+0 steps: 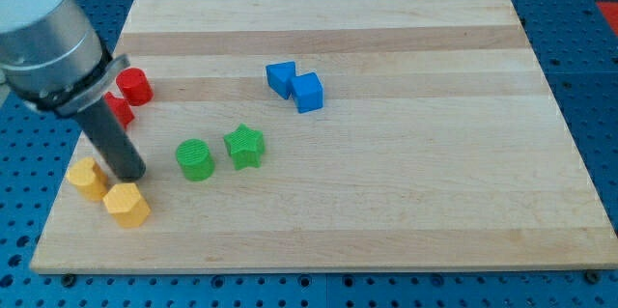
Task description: Move the yellow blocks slightly right
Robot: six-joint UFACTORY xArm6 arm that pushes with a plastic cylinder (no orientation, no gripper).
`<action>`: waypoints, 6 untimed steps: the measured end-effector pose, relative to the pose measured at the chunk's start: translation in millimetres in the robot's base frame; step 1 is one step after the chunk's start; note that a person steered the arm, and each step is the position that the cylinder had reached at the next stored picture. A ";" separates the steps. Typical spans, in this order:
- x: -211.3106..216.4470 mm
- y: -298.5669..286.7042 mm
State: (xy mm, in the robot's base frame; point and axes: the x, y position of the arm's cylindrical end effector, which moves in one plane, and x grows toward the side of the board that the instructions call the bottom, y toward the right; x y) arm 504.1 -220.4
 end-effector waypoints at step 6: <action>40.7 -30.4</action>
